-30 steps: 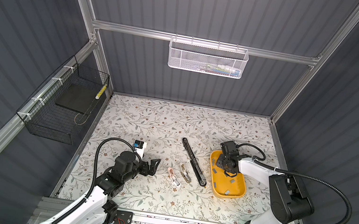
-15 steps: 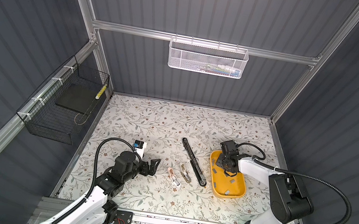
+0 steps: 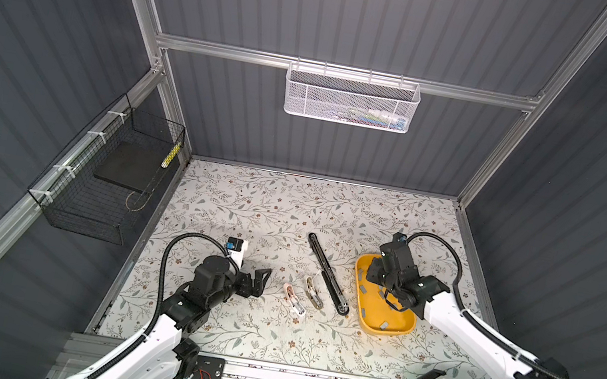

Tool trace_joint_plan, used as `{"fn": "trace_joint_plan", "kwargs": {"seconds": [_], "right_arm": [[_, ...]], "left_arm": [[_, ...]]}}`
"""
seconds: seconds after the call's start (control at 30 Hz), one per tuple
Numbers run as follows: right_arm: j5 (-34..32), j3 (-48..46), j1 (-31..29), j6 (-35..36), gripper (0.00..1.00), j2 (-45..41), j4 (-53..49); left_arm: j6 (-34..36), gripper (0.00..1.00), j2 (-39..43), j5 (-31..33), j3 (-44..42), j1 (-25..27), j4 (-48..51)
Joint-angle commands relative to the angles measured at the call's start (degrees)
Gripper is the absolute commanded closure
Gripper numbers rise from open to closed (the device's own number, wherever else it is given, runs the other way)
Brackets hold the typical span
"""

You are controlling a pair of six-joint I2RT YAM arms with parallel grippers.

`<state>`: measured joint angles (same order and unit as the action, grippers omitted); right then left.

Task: Load the staples into the stapler
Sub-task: 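Lift the strip and carry it with the right gripper over the cream stapler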

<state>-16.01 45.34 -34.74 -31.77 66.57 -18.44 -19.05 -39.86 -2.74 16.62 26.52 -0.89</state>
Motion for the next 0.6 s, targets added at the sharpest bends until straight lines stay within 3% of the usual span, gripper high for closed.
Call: {"fn": "trace_joint_plan", "kwargs": {"seconds": [0.0,0.13,0.3,0.57], "right_arm": [[-0.56,0.38,-3.89,6.65,0.84,-5.31,-0.45],[1.06,2.68,-8.22,10.81,0.87,-7.16,-2.81],[5.68,1.79,-13.66,16.12,0.88,-3.63,0.27],[13.12,-0.90,-16.64,16.42,0.87,4.89,8.86]], "left_arm": [[0.04,0.00,0.57,-0.07,0.10,0.02,0.62],[0.11,0.00,0.32,-0.24,0.08,0.00,0.42],[0.24,0.00,0.22,-0.33,0.08,0.02,0.33],[0.22,0.00,-0.04,-0.23,0.18,-0.02,0.36]]}}
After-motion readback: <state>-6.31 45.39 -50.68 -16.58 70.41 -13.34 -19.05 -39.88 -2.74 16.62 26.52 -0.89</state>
